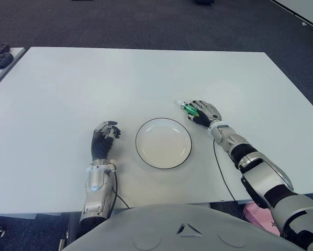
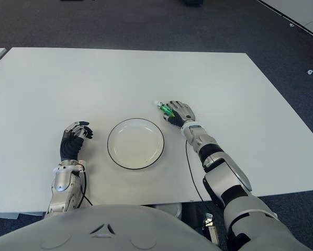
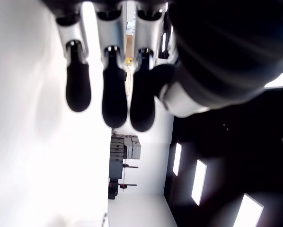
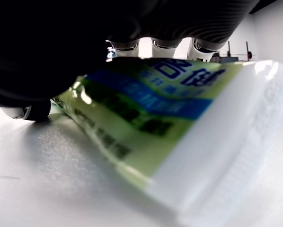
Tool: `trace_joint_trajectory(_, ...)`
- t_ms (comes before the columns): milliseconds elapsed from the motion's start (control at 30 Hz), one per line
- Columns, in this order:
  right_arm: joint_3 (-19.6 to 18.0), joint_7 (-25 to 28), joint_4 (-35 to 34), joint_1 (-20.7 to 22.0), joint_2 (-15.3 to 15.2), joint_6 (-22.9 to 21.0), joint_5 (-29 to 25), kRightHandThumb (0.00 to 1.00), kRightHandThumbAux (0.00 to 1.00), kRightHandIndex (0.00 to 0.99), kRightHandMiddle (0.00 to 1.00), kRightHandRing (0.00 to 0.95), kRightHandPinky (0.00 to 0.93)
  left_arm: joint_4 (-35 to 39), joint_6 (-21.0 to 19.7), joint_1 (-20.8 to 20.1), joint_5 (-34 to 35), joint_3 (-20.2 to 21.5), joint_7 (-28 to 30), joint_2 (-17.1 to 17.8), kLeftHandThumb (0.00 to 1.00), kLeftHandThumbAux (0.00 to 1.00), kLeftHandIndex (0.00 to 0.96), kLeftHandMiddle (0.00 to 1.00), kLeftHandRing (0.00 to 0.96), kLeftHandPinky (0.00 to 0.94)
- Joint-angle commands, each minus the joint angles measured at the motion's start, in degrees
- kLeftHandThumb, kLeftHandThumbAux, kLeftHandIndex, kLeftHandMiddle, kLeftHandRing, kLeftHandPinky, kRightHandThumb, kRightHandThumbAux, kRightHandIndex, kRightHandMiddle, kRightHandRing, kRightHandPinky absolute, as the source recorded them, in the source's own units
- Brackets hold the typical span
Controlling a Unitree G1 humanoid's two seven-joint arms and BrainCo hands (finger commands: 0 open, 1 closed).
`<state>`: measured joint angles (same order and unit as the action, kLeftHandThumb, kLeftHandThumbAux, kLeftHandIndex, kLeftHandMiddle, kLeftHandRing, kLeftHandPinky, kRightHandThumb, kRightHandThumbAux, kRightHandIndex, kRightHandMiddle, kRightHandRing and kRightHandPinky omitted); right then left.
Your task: Put the toothpaste on the table into the plate.
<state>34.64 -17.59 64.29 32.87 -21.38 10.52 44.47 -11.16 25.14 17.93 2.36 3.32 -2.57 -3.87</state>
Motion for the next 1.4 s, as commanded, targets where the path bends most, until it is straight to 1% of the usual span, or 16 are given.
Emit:
trace_joint_trajectory(33,0.9,2.7,5.2,-4.4,1.7,-3.3,0.0,0.526,0.23,0.0,0.0,0.0,0.0,-1.5,-0.2,0.6,-0.2,-0.1,-0.5,-0.9,0.694,0.718,0.436,0.59,0.586,0.576)
trace_joint_trajectory(167,0.2,0.6,5.6,-4.4,1.9,-3.1,-0.8,0.532,0.25,0.0,0.0,0.0,0.0,-1.8,-0.1,0.5,-0.1,0.1,-0.6,-0.8,0.695,0.718,0.436,0.589,0.585,0.571)
trace_joint_trajectory(300,-1.0,-2.0,5.9,-4.7,2.4,-2.7,-2.0,0.569,0.297,0.0,0.0,0.0,0.071,-2.0,0.2,0.4,0.0,0.2,-0.5,-0.7,0.695,0.718,0.436,0.588,0.581,0.563)
trace_joint_trajectory(467,-2.9,-5.1,6.4,-5.0,3.1,-1.7,-3.6,0.669,0.374,0.0,0.0,0.016,0.197,-2.3,0.5,0.2,0.4,0.4,-0.3,-0.7,0.695,0.718,0.436,0.584,0.578,0.559)
trace_joint_trajectory(600,-4.4,-7.2,6.6,-5.4,3.5,-0.2,-5.1,0.719,0.392,0.045,0.006,0.059,0.237,-2.3,-0.1,0.1,0.5,0.5,-0.5,-0.7,0.697,0.717,0.436,0.588,0.578,0.562)
trace_joint_trajectory(667,-5.1,-8.3,6.6,-5.6,3.5,0.9,-5.7,0.739,0.406,0.084,0.033,0.107,0.281,-2.2,-0.2,0.1,0.4,0.5,-0.6,-0.6,0.698,0.717,0.436,0.591,0.58,0.568)
trace_joint_trajectory(733,-5.5,-9.0,6.7,-5.7,3.5,1.6,-6.0,0.787,0.409,0.157,0.095,0.19,0.367,-2.2,-0.2,0.1,0.4,0.6,-0.6,-0.6,0.698,0.717,0.436,0.594,0.583,0.572)
trace_joint_trajectory(767,-5.8,-9.3,6.8,-5.7,3.6,2.0,-6.2,0.794,0.409,0.167,0.104,0.201,0.379,-2.2,-0.3,0.1,0.3,0.6,-0.6,-0.5,0.698,0.717,0.436,0.595,0.583,0.573)
trace_joint_trajectory(833,-6.1,-9.5,6.9,-5.7,3.6,2.6,-6.6,0.84,0.418,0.236,0.172,0.268,0.435,-2.2,-0.3,0.0,0.2,0.6,-0.7,-0.5,0.697,0.718,0.436,0.594,0.583,0.568)
trace_joint_trajectory(933,-6.7,-9.5,7.1,-5.6,3.7,3.0,-7.0,0.881,0.434,0.293,0.236,0.343,0.479,-2.1,-0.5,0.0,0.0,0.6,-0.9,-0.4,0.696,0.718,0.436,0.593,0.583,0.564)
trace_joint_trajectory(1033,-7.0,-9.4,7.0,-5.4,3.8,2.9,-7.4,0.788,0.612,0.386,0.362,0.441,0.525,-2.1,-0.6,0.0,-0.1,0.6,-0.9,-0.4,0.695,0.718,0.436,0.591,0.582,0.562)
trace_joint_trajectory(1100,-7.1,-9.4,7.0,-5.3,3.8,2.9,-7.5,0.766,0.655,0.409,0.408,0.481,0.545,-2.1,-0.6,0.0,-0.1,0.7,-0.8,-0.3,0.695,0.718,0.436,0.591,0.582,0.561)
trace_joint_trajectory(1133,-7.2,-9.5,7.1,-5.3,3.8,2.9,-7.5,0.833,0.655,0.424,0.413,0.493,0.565,-2.1,-0.4,-0.1,-0.2,0.7,-0.9,-0.3,0.695,0.718,0.436,0.59,0.582,0.56)
trace_joint_trajectory(1233,-7.2,-9.5,7.2,-5.1,3.8,2.8,-7.5,0.916,0.651,0.442,0.441,0.518,0.609,-2.2,-0.2,-0.1,-0.3,0.7,-1.0,-0.3,0.696,0.718,0.437,0.588,0.58,0.558)
trace_joint_trajectory(1333,-7.1,-9.7,7.3,-4.9,3.9,2.0,-7.4,0.946,0.646,0.446,0.47,0.531,0.639,-2.2,-0.3,-0.2,-0.4,0.8,-1.1,-0.4,0.698,0.718,0.437,0.588,0.58,0.558)
trace_joint_trajectory(1400,-6.7,-10.1,7.4,-4.6,4.0,0.8,-6.9,0.956,0.644,0.435,0.507,0.551,0.69,-2.2,-0.6,-0.2,-0.3,0.8,-1.1,-0.4,0.698,0.718,0.437,0.587,0.58,0.558)
